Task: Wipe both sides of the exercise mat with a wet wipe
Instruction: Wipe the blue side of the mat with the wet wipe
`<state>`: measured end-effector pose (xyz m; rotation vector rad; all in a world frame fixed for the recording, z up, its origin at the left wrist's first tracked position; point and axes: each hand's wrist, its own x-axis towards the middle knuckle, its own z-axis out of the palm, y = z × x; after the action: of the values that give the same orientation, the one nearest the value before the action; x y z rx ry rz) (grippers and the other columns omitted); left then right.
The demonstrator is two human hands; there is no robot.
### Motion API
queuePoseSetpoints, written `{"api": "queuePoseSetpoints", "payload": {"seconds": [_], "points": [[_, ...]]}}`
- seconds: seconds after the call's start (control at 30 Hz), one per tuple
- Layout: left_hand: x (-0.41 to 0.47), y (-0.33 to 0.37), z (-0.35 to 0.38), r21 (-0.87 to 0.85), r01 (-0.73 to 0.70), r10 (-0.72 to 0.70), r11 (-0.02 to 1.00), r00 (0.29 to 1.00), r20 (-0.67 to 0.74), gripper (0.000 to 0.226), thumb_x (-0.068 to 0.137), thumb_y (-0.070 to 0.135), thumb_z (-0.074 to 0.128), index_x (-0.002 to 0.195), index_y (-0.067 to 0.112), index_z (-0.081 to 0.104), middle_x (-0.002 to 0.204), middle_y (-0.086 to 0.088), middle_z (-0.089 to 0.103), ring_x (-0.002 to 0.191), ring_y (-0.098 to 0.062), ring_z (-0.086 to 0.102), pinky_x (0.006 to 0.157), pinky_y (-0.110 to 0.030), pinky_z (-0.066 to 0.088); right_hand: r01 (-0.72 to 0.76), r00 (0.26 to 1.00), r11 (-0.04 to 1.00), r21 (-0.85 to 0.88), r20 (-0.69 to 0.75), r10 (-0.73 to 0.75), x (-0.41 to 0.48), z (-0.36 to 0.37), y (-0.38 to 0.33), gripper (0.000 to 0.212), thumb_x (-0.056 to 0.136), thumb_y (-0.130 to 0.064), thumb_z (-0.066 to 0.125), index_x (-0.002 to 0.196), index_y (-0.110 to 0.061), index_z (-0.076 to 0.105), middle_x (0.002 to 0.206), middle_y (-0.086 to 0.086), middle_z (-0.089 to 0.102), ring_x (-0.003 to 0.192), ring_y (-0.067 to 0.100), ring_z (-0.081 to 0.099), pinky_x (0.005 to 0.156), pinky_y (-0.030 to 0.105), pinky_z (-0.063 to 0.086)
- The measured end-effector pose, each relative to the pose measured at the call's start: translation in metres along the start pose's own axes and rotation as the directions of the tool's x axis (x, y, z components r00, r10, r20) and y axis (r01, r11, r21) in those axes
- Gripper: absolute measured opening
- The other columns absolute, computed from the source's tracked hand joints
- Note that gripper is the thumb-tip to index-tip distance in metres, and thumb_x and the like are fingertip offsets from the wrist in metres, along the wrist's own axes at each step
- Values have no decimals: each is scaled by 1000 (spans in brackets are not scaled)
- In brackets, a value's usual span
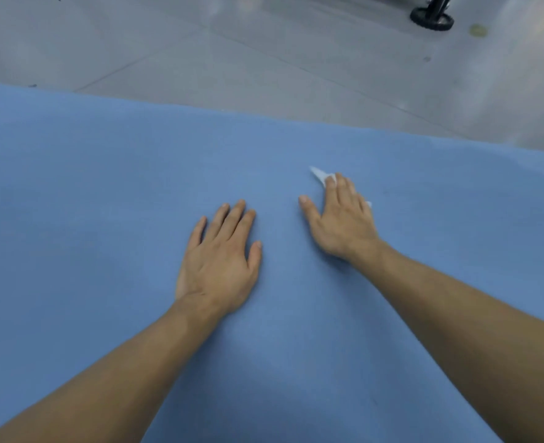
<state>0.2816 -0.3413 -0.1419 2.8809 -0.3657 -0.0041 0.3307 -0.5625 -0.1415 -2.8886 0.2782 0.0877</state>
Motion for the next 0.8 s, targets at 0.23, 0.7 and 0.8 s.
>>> {"api": "queuePoseSetpoints", "payload": {"seconds": [0.23, 0.7, 0.8], "points": [[2, 1, 3, 29, 0, 0, 1000, 1000, -15, 68, 97, 48, 16, 161, 27, 25, 170, 9, 16, 157, -12, 10, 127, -41, 6, 5, 1000, 1000, -26, 13, -4, 60, -4, -8, 81, 103, -62, 22, 161, -8, 8, 171, 6, 2, 157, 20, -1, 126, 39, 1], [1, 3, -1, 63, 24, -26, 998, 999, 38, 68, 98, 51, 7, 163, 34, 7, 171, 13, -4, 157, -10, -8, 127, -44, -4, 202, 979, 965, -169, 36, -199, 12, -25, 68, 82, 97, -69, 11, 162, -20, 11, 170, 0, 11, 156, 14, 6, 125, 36, 5], [1, 4, 0, 53, 21, -23, 998, 1000, 22, 68, 97, 51, 8, 163, 33, 10, 171, 13, -1, 157, -11, -5, 127, -44, -2, -37, 999, 990, -137, -38, 32, 42, -28, 80, 82, 99, -66, 15, 160, -12, 17, 169, 5, 15, 156, 19, 9, 126, 40, 8]]}}
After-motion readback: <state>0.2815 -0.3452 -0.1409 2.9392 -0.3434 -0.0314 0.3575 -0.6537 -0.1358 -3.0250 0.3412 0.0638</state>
